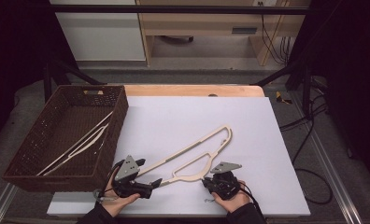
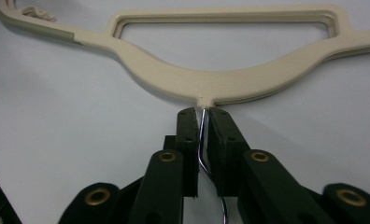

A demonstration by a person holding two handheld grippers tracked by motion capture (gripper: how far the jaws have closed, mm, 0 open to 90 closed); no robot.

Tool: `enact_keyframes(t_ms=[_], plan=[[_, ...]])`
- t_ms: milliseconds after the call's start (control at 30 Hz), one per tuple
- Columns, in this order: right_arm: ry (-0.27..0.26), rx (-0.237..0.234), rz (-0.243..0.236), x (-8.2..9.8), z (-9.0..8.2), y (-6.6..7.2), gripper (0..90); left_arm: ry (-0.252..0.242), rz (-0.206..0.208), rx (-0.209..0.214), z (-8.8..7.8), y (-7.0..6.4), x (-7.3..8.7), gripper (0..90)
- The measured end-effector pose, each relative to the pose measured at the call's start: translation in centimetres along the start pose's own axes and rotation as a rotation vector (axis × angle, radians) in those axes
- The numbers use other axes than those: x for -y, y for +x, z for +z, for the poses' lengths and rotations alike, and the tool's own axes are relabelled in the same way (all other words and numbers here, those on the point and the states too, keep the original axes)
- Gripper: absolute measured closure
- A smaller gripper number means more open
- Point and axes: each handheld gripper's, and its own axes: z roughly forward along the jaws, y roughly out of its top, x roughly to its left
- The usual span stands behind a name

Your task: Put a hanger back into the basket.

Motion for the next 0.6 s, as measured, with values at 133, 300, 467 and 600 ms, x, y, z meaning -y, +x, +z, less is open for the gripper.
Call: enact_keyframes(t_ms=[133, 300, 467, 600], plan=[[-0.008, 0.013, -0.027, 0.1, 0.1, 0.0, 86.8, -0.002, -0.004, 0.001, 0.0, 0.0, 0.0, 7.3], [-0.005, 0.007, 0.05, -0.2, 0.1, 0.1, 88.2, 0.0, 0.001, 0.007, 0.0, -0.2, -0.1, 7.4], [-0.017, 0.009, 0.073, -0.4, -0.4, -0.1, 88.8, -0.006, 0.01, 0.018, 0.1, -0.6, -0.4, 7.5], [-0.015, 0.019, 0.064, -0.6, -0.6, -0.2, 88.9, -0.002, 0.032, 0.028, 0.3, -1.1, -0.9, 7.9]])
